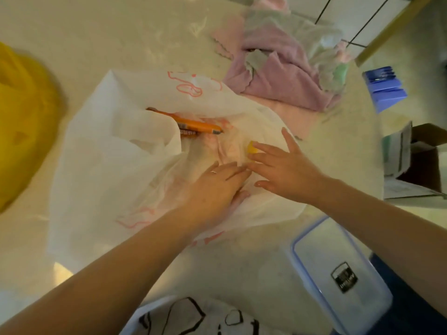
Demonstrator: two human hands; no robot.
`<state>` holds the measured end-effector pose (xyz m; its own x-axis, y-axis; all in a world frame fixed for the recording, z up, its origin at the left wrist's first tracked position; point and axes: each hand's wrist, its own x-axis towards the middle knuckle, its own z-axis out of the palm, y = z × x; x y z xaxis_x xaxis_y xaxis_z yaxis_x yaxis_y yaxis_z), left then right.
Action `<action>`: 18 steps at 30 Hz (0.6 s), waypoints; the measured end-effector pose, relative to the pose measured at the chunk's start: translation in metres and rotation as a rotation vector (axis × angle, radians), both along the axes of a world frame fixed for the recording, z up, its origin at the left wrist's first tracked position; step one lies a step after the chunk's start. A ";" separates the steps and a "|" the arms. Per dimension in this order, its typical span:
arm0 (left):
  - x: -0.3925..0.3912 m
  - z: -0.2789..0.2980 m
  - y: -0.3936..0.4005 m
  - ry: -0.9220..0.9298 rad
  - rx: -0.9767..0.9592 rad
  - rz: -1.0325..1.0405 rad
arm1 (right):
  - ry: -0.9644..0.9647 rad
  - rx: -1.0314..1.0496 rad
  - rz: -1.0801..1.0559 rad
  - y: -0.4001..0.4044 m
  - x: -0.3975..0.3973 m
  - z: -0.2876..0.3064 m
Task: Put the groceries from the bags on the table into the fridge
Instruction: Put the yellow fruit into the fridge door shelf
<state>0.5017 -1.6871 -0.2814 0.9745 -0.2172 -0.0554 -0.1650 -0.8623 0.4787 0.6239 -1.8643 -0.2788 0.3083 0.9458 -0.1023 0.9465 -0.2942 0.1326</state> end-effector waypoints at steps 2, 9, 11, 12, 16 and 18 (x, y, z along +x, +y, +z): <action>0.001 -0.001 -0.010 0.107 0.063 -0.026 | -0.028 -0.009 -0.007 -0.011 0.004 0.000; 0.005 -0.009 -0.039 0.393 0.153 -0.189 | -0.125 0.034 -0.059 -0.040 0.004 0.001; 0.007 -0.008 -0.042 0.388 0.164 -0.230 | -0.138 0.030 -0.067 -0.046 0.004 0.000; 0.007 -0.007 -0.044 0.375 0.167 -0.247 | -0.137 0.024 -0.077 -0.049 0.004 0.001; 0.001 -0.005 -0.053 0.313 0.158 -0.291 | -0.122 -0.050 -0.152 -0.063 0.006 0.001; -0.002 -0.005 -0.058 0.282 0.170 -0.304 | -0.113 -0.104 -0.186 -0.070 0.007 -0.001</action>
<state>0.4993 -1.7450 -0.2868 0.8095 -0.4562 -0.3697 -0.3063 -0.8652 0.3971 0.6312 -1.9343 -0.2799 0.4909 0.8580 -0.1511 0.8548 -0.4409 0.2738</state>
